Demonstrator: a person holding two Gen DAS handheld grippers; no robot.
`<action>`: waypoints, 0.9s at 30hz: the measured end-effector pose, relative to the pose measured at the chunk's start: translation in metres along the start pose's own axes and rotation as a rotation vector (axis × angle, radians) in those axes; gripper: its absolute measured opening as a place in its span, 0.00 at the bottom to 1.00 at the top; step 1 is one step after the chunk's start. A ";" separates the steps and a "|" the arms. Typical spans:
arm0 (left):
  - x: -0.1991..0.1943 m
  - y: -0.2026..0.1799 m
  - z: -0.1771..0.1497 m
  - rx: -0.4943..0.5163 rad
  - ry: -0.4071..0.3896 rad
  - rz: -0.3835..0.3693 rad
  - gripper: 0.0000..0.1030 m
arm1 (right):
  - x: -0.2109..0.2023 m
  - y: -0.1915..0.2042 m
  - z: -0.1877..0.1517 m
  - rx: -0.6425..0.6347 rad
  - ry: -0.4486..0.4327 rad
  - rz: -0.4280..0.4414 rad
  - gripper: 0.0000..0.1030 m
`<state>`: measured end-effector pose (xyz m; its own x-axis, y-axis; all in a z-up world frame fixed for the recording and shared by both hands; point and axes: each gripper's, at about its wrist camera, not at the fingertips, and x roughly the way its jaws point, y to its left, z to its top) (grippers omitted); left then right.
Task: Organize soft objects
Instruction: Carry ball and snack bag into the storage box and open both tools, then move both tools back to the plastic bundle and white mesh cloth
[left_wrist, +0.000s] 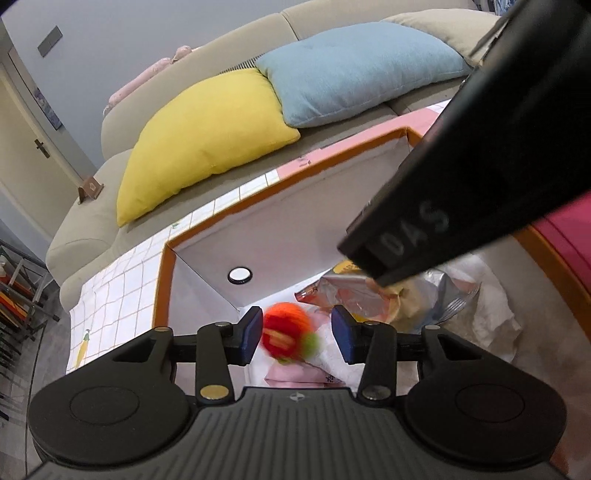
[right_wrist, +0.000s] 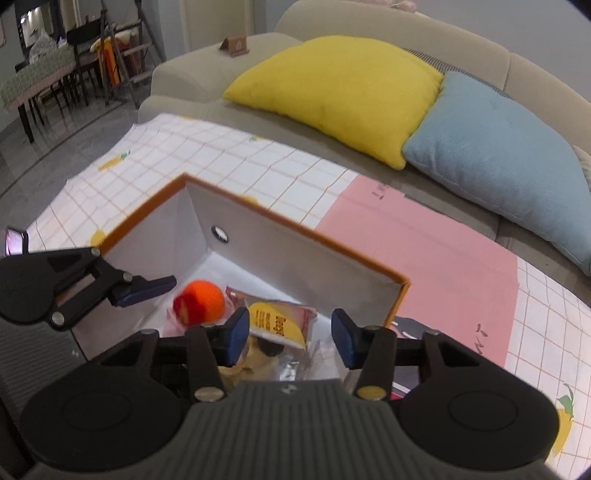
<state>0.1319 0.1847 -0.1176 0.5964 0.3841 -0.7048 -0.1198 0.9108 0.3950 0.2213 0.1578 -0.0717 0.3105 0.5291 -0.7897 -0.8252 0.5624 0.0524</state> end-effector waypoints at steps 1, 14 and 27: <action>-0.003 -0.001 0.000 0.000 -0.006 0.002 0.59 | -0.004 -0.001 0.000 0.009 -0.009 0.003 0.48; -0.059 -0.002 0.015 -0.103 -0.144 0.047 0.79 | -0.070 -0.027 -0.024 0.130 -0.190 -0.047 0.63; -0.126 -0.023 0.032 -0.219 -0.300 -0.103 0.79 | -0.166 -0.061 -0.094 0.260 -0.376 -0.149 0.66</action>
<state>0.0849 0.1103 -0.0186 0.8162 0.2567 -0.5176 -0.1942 0.9656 0.1727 0.1760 -0.0242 -0.0018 0.6051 0.5969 -0.5268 -0.6283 0.7645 0.1445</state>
